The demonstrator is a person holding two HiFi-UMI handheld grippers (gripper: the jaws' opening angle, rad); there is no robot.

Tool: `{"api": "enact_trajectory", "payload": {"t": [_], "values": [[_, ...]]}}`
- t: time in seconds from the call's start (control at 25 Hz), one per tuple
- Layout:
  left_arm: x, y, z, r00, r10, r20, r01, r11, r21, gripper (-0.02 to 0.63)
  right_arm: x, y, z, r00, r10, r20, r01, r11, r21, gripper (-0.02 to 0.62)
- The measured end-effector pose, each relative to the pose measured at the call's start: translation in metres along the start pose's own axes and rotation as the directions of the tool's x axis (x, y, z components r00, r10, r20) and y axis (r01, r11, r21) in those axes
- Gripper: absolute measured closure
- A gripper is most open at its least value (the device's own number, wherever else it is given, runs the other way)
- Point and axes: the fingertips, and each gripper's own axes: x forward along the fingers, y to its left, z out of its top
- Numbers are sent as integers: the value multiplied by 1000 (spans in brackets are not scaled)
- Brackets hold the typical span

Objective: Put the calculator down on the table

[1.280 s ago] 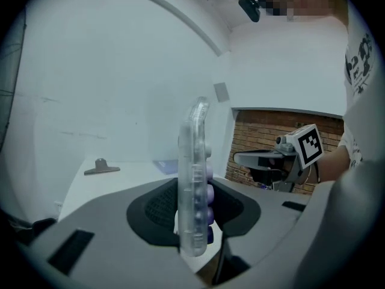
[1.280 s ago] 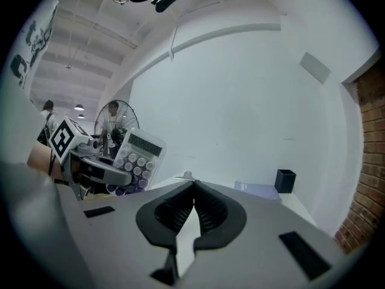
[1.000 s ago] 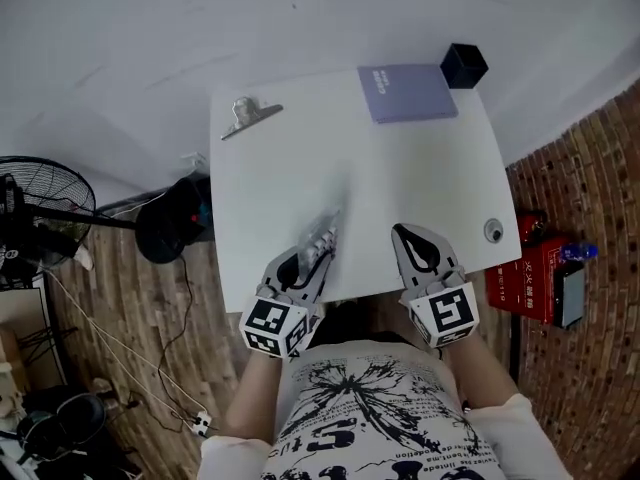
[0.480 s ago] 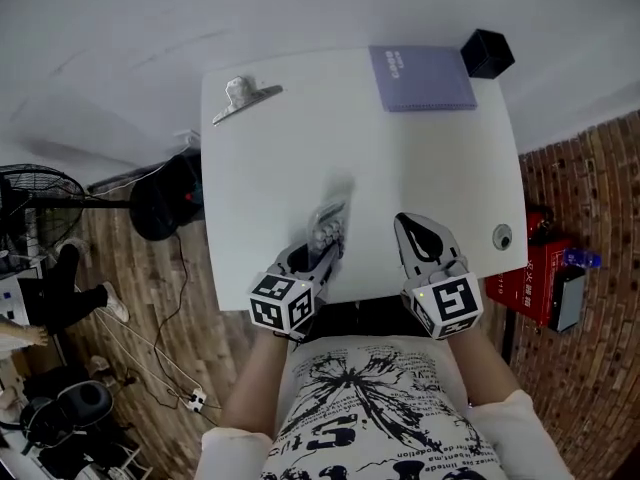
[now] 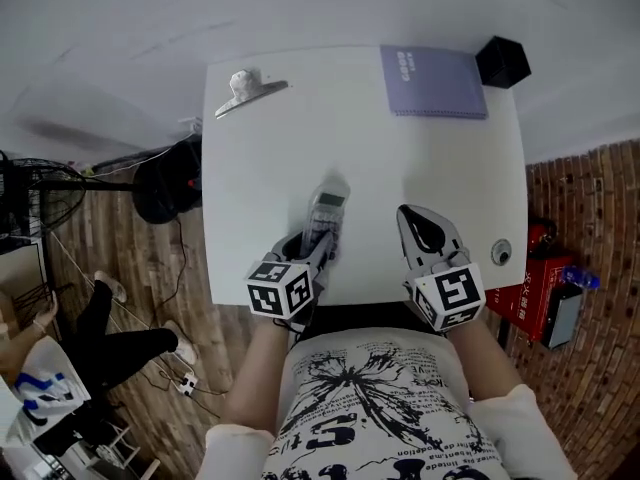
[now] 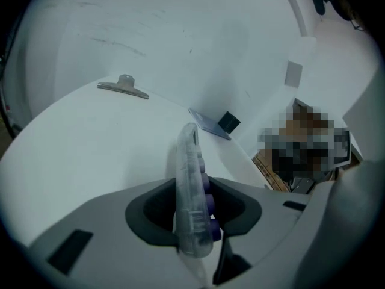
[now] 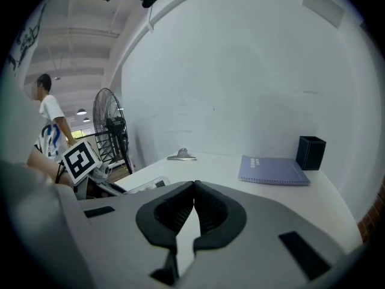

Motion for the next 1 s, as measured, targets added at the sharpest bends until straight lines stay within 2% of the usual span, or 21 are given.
{"api": "enact_trajectory", "payload": {"t": [0.2,0.44,0.64,0.88,1.0], "values": [[2,7,0,998,58,-3,-58,998,19,440,9,-4,-1,1000,17,-9,-17,1000,1,581],[2,24,2,990,138,-7,-137,989,57,376,20,-6,-1,999,36,-25,-36,999,-3,580],[-5,44,6,976,217,-2,-215,972,96,322,26,-2,-2,998,50,-37,-51,999,-8,580],[-12,45,10,973,232,3,-229,961,157,322,25,5,3,997,62,-34,-63,998,-25,580],[-22,37,30,973,222,58,-229,954,192,322,21,4,12,998,54,-15,-54,998,-31,580]]}}
